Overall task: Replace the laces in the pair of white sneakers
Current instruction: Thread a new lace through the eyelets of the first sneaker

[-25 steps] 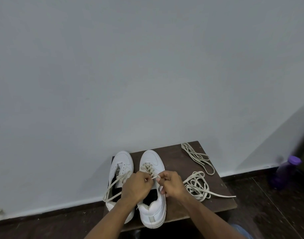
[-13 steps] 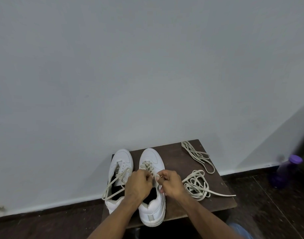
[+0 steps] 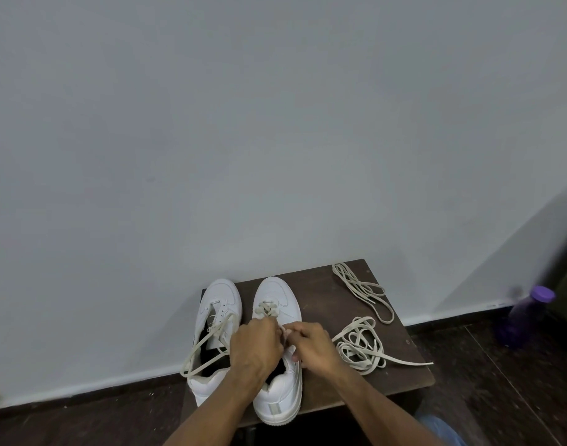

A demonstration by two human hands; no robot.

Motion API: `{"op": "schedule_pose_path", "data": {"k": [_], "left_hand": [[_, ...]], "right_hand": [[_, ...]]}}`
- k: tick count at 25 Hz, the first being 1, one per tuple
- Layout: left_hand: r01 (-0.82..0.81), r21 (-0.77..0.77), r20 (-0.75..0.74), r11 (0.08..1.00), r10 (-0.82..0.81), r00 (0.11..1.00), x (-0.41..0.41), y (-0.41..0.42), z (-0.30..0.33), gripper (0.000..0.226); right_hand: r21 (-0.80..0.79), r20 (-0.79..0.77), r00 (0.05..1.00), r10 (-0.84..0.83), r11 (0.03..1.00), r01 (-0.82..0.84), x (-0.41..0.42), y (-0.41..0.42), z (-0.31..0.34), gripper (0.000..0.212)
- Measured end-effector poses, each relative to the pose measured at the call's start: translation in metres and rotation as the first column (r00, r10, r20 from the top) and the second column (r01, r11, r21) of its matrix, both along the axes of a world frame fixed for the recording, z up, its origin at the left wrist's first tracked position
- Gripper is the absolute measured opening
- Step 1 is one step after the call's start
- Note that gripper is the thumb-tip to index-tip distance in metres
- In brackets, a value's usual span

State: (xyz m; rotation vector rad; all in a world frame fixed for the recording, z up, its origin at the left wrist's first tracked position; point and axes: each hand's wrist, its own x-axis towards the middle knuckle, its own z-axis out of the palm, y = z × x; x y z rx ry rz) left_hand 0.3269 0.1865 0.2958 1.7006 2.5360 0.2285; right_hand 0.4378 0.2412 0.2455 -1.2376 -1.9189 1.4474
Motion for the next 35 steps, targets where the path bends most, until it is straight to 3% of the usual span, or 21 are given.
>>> {"op": "schedule_pose_path", "data": {"k": [3, 8, 17, 19, 21, 23, 25, 27, 31, 35], "left_hand": [[-0.075, 0.059, 0.216, 0.995, 0.061, 0.975, -0.005, -0.002, 0.002, 0.017], [-0.077, 0.007, 0.439, 0.997, 0.066, 0.896, -0.010, -0.001, 0.011, 0.025], [-0.171, -0.032, 0.568, 0.985, 0.158, 0.807, -0.002, 0.005, 0.013, 0.017], [-0.198, -0.014, 0.546, 0.980, 0.173, 0.819, -0.001, 0.002, 0.016, 0.013], [-0.181, 0.055, 0.415, 0.982, 0.142, 0.899, -0.004, -0.007, 0.016, 0.005], [-0.085, 0.150, 0.197, 0.985, 0.054, 0.979, -0.010, -0.020, 0.015, 0.013], [0.007, 0.214, 0.022, 0.977, -0.012, 1.000, -0.020, -0.033, 0.011, 0.025], [0.005, 0.221, 0.009, 0.975, -0.007, 1.000, -0.030, -0.041, 0.009, 0.032], [-0.068, 0.103, 0.126, 0.992, 0.054, 0.991, -0.046, -0.051, 0.003, 0.033], [-0.006, 0.047, 0.022, 0.999, 0.005, 1.000, -0.044, -0.055, 0.001, 0.028]], "right_hand": [[-0.103, -0.063, 0.998, -0.024, 0.994, 0.018, 0.000, 0.007, 0.007, 0.021], [-0.042, -0.036, 0.997, -0.074, 0.997, 0.072, -0.009, 0.013, 0.011, 0.024], [-0.033, -0.046, 0.990, -0.135, 0.990, 0.134, -0.008, 0.009, 0.011, 0.027], [0.010, -0.007, 0.991, -0.132, 0.991, 0.132, -0.010, 0.012, 0.010, 0.025], [0.052, -0.025, 0.989, -0.148, 0.987, 0.150, -0.010, 0.014, 0.014, 0.019], [0.041, -0.150, 0.969, -0.195, 0.978, 0.203, -0.005, 0.018, 0.030, 0.018], [0.004, -0.327, 0.919, -0.218, 0.973, 0.232, 0.001, 0.024, 0.065, 0.018], [-0.014, -0.470, 0.856, -0.215, 0.971, 0.237, 0.008, 0.033, 0.111, 0.018], [0.049, -0.679, 0.709, -0.189, 0.953, 0.300, 0.022, 0.044, 0.210, 0.018], [0.155, -0.740, 0.662, -0.121, 0.927, 0.342, 0.039, 0.038, 0.283, 0.017]]}}
